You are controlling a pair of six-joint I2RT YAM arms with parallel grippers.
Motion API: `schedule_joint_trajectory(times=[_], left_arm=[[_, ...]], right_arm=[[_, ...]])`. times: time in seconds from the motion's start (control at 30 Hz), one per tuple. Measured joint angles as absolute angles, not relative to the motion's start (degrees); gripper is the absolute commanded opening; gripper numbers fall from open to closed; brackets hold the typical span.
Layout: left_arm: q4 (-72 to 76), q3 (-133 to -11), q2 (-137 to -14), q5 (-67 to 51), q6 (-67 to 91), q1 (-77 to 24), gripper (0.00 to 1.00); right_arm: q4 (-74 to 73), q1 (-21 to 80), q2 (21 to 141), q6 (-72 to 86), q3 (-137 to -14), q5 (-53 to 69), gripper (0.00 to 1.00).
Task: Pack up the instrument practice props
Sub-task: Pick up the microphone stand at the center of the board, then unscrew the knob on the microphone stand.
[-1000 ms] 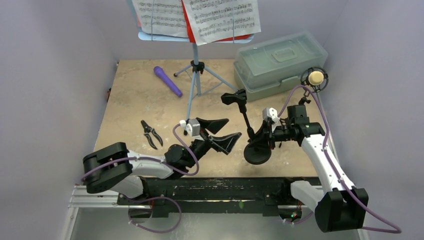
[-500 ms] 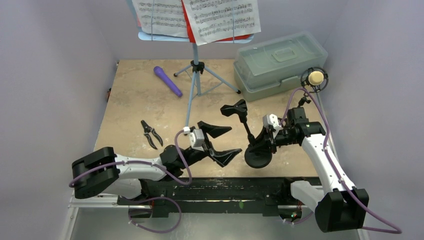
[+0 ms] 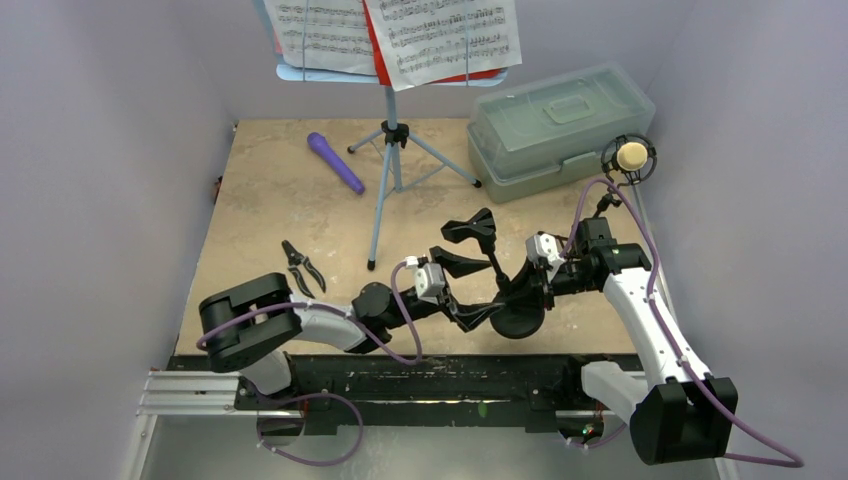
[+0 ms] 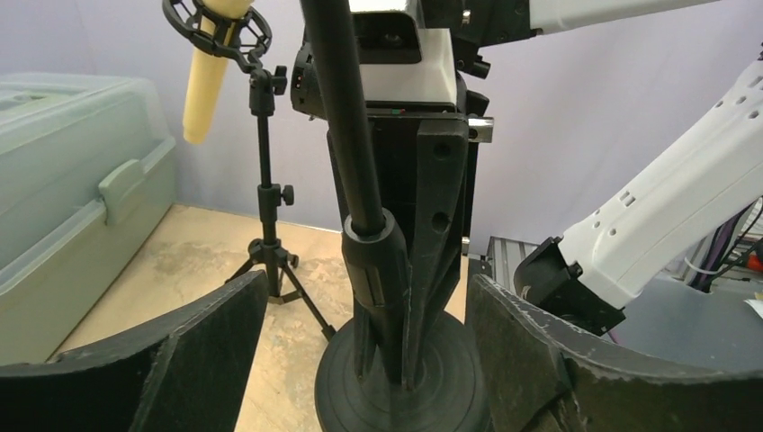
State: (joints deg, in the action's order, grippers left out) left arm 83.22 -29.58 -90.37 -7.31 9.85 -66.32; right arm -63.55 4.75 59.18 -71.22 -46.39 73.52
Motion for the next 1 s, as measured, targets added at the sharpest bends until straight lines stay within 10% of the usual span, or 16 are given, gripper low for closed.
schedule_joint_trajectory(times=[0.33, 1.0], left_arm=[[85.25, -32.67, -97.01, -12.32, 16.25, -64.16, 0.60], [85.27, -34.00, -97.36, -13.32, 20.58, -64.14, 0.56]], right_arm=[[-64.23, 4.75, 59.18, -72.62, -46.39, 73.49, 0.00], [-64.34, 4.75, 59.18, -73.08, -46.39, 73.47, 0.00]])
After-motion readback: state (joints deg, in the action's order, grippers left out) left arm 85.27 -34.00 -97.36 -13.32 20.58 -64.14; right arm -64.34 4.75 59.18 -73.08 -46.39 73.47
